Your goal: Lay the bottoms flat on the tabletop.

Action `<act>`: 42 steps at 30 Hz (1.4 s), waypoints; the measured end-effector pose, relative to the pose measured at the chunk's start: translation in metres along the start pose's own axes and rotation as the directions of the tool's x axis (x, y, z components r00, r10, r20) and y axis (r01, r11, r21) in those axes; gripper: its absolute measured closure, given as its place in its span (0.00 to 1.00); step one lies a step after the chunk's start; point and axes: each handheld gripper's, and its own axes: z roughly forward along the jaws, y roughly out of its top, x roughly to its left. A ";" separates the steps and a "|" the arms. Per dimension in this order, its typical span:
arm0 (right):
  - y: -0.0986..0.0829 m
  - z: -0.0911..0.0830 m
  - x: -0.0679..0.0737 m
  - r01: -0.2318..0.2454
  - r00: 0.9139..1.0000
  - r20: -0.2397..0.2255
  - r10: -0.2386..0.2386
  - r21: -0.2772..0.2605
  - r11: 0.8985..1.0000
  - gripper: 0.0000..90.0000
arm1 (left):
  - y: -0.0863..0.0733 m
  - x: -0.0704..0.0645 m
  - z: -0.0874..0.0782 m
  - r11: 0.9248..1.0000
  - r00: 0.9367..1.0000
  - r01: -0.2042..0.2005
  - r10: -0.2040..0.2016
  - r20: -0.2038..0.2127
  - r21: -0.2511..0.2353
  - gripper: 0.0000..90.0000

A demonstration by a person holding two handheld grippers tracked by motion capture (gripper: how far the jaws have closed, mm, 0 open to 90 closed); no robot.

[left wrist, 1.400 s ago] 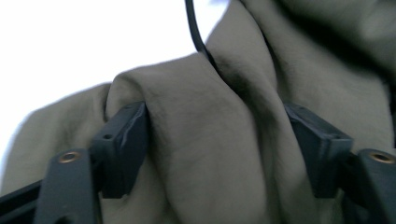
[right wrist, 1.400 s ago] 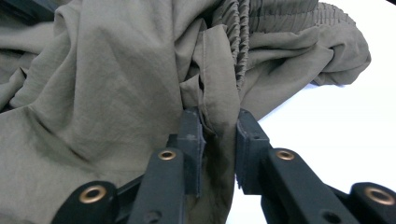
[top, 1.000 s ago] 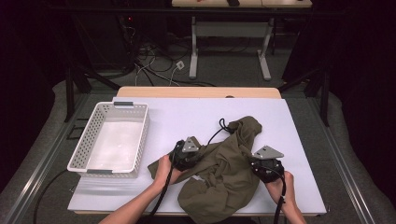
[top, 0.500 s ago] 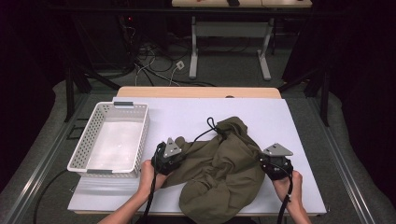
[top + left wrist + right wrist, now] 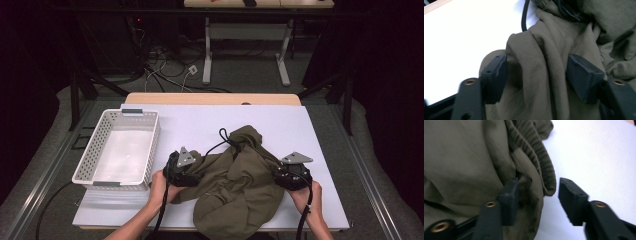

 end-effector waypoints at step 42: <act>-0.005 0.009 -0.002 -0.002 1.000 -0.019 0.004 0.108 0.994 0.98 | -0.009 -0.002 -0.012 1.000 1.000 0.017 -0.017 -0.008 0.017 0.90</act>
